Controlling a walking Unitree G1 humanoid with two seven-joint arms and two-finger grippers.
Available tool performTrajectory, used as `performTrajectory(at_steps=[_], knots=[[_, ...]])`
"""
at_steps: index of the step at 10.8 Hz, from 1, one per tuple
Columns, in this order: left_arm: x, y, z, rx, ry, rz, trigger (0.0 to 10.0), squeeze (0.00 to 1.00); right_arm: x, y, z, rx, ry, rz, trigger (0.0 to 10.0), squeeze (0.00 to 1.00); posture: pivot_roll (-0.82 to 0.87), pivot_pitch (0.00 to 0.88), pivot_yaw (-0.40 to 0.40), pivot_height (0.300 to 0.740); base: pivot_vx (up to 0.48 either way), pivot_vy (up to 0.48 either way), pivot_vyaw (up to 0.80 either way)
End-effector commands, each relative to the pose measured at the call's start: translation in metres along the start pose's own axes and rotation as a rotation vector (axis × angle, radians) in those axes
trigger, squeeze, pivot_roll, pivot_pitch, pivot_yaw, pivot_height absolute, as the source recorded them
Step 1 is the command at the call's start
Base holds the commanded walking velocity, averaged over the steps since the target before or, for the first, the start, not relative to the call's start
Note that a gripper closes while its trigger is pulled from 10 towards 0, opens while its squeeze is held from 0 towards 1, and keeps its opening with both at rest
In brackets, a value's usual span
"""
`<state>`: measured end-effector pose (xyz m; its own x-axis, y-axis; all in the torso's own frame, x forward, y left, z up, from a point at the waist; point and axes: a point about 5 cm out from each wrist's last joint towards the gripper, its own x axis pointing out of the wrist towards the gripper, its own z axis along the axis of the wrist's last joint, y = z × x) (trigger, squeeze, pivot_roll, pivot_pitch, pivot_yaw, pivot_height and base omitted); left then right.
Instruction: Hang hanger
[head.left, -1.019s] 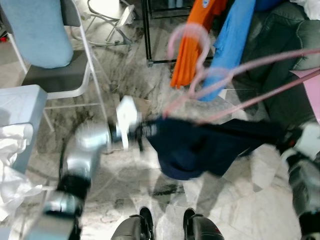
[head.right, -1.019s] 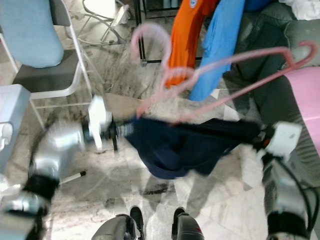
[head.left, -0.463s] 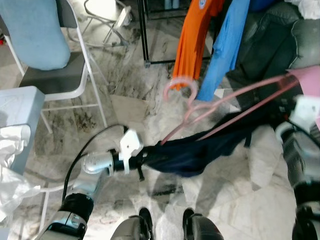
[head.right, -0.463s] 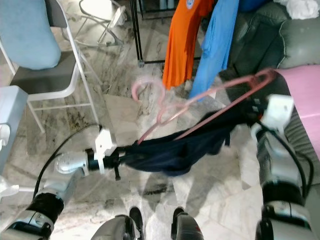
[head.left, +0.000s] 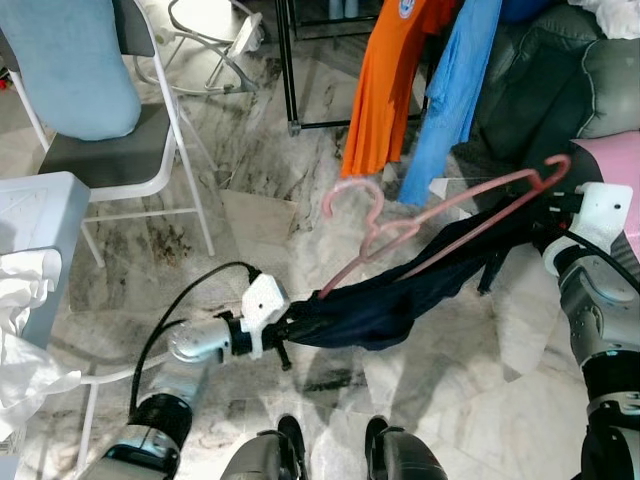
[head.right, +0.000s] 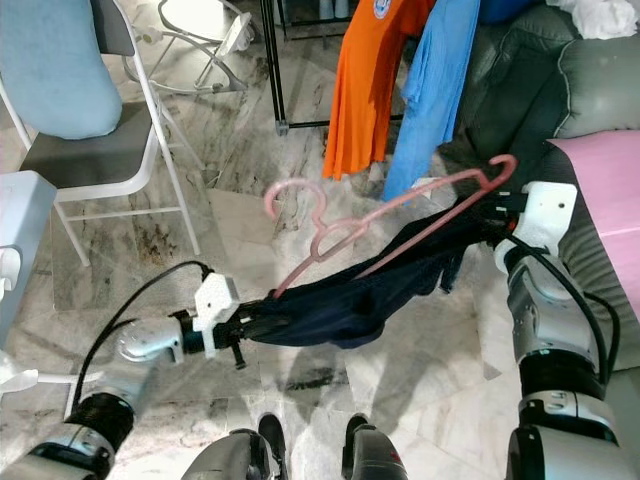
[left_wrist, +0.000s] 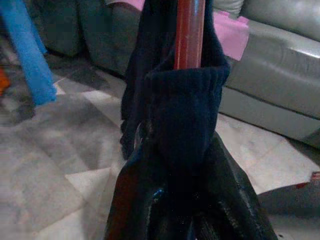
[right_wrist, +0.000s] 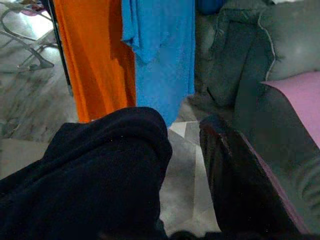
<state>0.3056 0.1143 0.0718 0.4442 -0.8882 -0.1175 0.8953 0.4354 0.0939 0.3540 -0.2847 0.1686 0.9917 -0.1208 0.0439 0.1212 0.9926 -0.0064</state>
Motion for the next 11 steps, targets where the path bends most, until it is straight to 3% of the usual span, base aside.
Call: performTrajectory(at_steps=[1, 4, 8, 11], knots=[[-0.019, -0.002, -0.023, -0.064, 0.088, 0.07, 0.0, 0.0, 0.0, -0.021, 0.029, -0.008, -0.124, -0.07, 0.0, 0.0, -0.14, 0.261, 0.05, 0.74, 0.0, 0.0, 0.0], [-0.015, -0.005, -0.024, -0.067, 0.078, 0.056, 0.0, 0.0, 0.001, -0.02, 0.03, -0.012, -0.131, -0.07, 0.0, 0.0, -0.15, 0.262, 0.052, 0.74, 0.0, 0.0, 0.0], [-0.019, -0.039, -0.051, -0.033, 0.162, -0.066, 0.0, 0.0, 0.008, -0.021, 0.042, -0.045, -0.148, -0.076, 0.0, 0.0, -0.15, 0.273, 0.063, 0.74, 0.0, 0.0, 0.0], [-0.02, -0.04, -0.064, -0.055, 0.243, 0.037, 0.0, 0.0, 0.01, -0.003, 0.037, -0.12, -0.142, -0.005, 0.0, 0.0, -0.15, 0.269, 0.056, 0.74, 0.0, 0.0, 0.0]])
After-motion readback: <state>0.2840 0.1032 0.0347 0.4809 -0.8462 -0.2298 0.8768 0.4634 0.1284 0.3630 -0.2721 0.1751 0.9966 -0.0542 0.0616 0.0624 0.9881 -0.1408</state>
